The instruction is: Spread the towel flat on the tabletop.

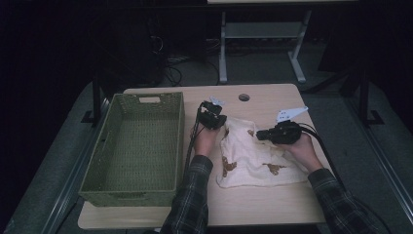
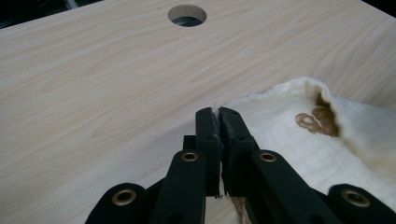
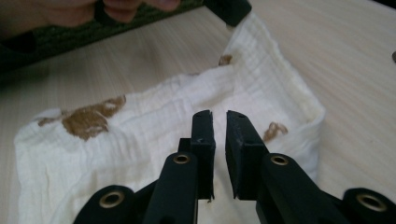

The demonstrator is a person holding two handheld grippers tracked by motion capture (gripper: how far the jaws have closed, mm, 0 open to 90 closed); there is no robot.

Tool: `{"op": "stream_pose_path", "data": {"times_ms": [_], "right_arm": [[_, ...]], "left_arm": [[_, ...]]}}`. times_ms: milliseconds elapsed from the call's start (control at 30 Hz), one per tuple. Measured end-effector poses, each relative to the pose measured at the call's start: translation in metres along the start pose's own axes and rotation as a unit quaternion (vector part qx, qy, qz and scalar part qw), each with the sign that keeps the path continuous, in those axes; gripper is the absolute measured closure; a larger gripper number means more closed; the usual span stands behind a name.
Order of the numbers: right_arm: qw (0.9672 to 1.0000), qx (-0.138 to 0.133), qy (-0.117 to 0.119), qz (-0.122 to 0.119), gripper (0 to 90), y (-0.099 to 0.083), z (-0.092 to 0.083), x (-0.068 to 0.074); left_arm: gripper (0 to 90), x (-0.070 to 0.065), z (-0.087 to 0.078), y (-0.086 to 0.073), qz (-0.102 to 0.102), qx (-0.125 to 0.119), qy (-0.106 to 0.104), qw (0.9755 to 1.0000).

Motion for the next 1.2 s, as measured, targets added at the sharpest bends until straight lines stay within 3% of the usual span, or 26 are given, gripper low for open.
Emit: {"op": "stream_pose_path", "data": {"times_ms": [100, 167, 267, 467, 767, 867, 967, 1200], "right_arm": [[0.9998, -0.013, -0.011, 0.012, 78.9, 0.006, -0.008, -0.010], [0.9996, -0.004, -0.027, 0.011, 78.9, 0.005, -0.012, -0.021], [0.9994, 0.013, -0.028, 0.015, 78.9, 0.000, -0.013, -0.026], [0.9986, 0.050, -0.012, 0.008, 78.5, -0.016, 0.012, -0.023], [0.9973, 0.071, 0.019, 0.004, 70.9, -0.028, 0.031, -0.017], [0.9959, 0.088, 0.024, 0.000, 78.7, -0.035, 0.034, -0.014], [0.9962, 0.084, 0.020, -0.007, 86.1, -0.034, 0.032, -0.013], [0.9986, 0.052, 0.001, -0.009, 87.9, -0.019, 0.013, -0.024]], "left_arm": [[86.6, 0.000, 0.000, -0.001, 0.000, 0.001, -0.001, 1.0000], [86.6, -0.001, 0.001, -0.001, -0.002, 0.000, -0.002, 1.0000], [86.6, -0.002, 0.002, -0.001, -0.002, 0.001, -0.003, 1.0000], [86.6, -0.003, 0.002, -0.003, -0.002, 0.001, -0.005, 1.0000], [86.6, -0.001, 0.002, -0.004, 0.000, 0.004, -0.005, 1.0000], [86.6, -0.002, 0.002, -0.004, 0.000, 0.004, -0.004, 1.0000], [86.7, -0.002, 0.002, -0.004, 0.000, 0.004, -0.002, 1.0000], [86.8, 0.003, 0.000, -0.002, -0.009, 0.002, 0.012, 0.9999]]}}
Point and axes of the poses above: each handheld gripper's, and its own axes: z roughly forward along the jaws, y roughly out of its top, x roughly to its left, the point moved 8 cm from there along z, roughly forward along the jaws, and after that the axes turned 5 degrees about -x, right-handed, at the moved point
